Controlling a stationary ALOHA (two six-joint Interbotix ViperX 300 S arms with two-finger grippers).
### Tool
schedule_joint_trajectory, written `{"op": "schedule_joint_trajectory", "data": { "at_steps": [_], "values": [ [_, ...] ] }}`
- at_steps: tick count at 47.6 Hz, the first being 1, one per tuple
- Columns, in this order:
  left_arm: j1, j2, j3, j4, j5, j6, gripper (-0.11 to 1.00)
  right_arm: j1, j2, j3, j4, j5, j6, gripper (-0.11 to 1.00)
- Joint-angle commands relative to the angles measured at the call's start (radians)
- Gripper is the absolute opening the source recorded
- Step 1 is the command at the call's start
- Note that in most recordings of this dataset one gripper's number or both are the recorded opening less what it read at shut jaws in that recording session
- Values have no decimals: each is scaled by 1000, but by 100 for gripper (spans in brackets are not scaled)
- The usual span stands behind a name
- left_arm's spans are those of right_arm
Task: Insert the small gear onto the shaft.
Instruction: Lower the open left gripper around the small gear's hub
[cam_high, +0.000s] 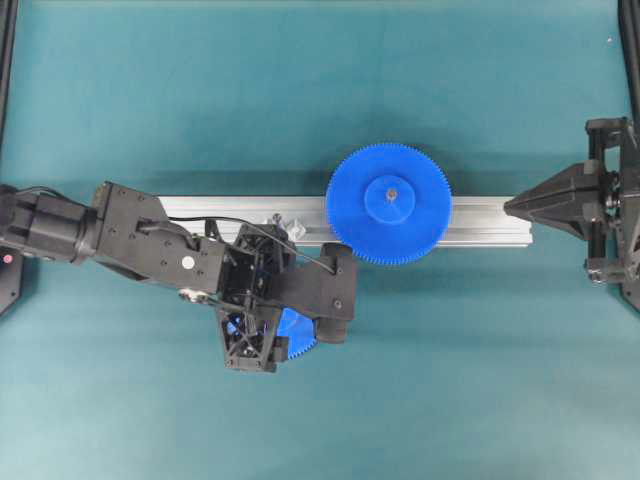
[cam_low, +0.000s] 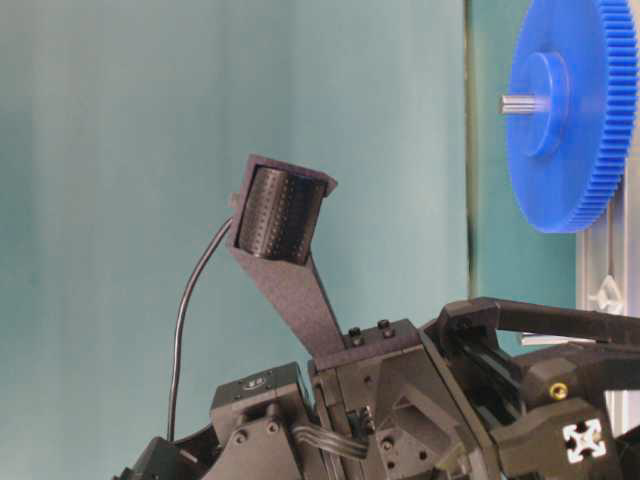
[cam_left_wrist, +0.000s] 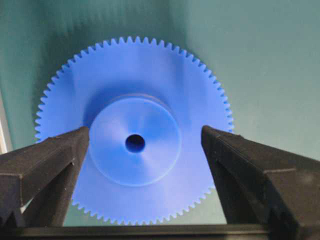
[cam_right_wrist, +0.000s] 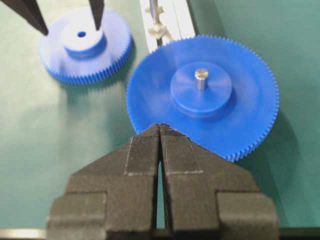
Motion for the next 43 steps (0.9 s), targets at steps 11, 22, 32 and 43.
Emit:
{"op": "schedule_joint_trajectory", "data": {
  "at_steps": [11,22,32,43],
  "values": [
    [-3,12,-8,3,-6,2,94,-2,3,-9,0,-8,11,2],
    [-3,17,-6,3,-6,3,94,-2,3,-9,2,-9,11,2],
    [-2,21,-6,3,-5,6,94,-2,2,-9,2,-9,11,2],
    [11,20,-6,3,-5,9,94,-2,-9,-9,3,-5,11,2]
  ]
}}
